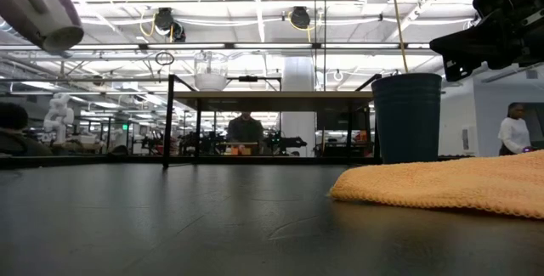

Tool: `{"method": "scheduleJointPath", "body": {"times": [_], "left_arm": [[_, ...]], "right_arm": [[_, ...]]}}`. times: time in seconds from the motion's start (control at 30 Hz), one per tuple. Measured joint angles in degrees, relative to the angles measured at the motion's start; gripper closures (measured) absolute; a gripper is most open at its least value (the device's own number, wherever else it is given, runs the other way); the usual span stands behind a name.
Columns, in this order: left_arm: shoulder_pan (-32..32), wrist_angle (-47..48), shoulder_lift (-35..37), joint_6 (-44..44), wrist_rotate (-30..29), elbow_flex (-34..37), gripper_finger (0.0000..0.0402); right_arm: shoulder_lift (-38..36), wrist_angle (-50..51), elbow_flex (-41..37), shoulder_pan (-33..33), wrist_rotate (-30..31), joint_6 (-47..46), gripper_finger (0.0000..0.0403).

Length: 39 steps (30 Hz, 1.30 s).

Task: Stack small to large cups/mugs on shelf
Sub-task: Put the violet patterned mug on the shelf

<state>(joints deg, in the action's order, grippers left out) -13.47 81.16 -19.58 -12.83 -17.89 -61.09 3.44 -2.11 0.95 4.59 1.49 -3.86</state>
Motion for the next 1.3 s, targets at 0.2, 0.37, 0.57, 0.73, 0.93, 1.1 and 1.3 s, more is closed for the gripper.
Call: {"method": "scheduleJointPath", "body": {"times": [0.2, 0.37, 0.57, 0.73, 0.93, 1.1, 1.3], "left_arm": [[0.0, -0.2, 2.0, -0.7, -0.1, 0.9, 0.0393], [0.0, -2.1, 4.2, 0.7, -0.2, 0.9, 0.0393], [0.0, -1.9, 5.7, -0.3, -0.5, 0.9, 0.0393], [0.0, -4.8, 5.6, 2.5, -0.5, 2.3, 0.0393], [0.0, -7.3, 5.6, 4.8, -0.6, 4.6, 0.039], [0.0, -14.8, 5.6, 9.1, -0.1, 6.8, 0.0393], [0.0, -21.6, 3.9, 13.3, 2.4, 8.5, 0.0393]], "right_arm": [[0.0, 0.0, 0.0, 0.0, 0.0, -0.7, 0.0403], [0.0, 0.0, 0.0, 0.0, 0.0, -1.0, 0.0403], [0.0, 0.0, 0.0, 0.0, 0.0, -1.0, 0.0403], [0.0, 0.0, 0.0, 0.0, 0.0, -0.9, 0.0403], [0.0, 0.0, 0.0, 0.0, 0.0, -0.9, 0.0403], [0.0, 0.0, 0.0, 0.0, 0.0, -0.9, 0.0403], [0.0, 0.1, 0.0, 0.0, 0.0, 0.0, 0.0403]]}}
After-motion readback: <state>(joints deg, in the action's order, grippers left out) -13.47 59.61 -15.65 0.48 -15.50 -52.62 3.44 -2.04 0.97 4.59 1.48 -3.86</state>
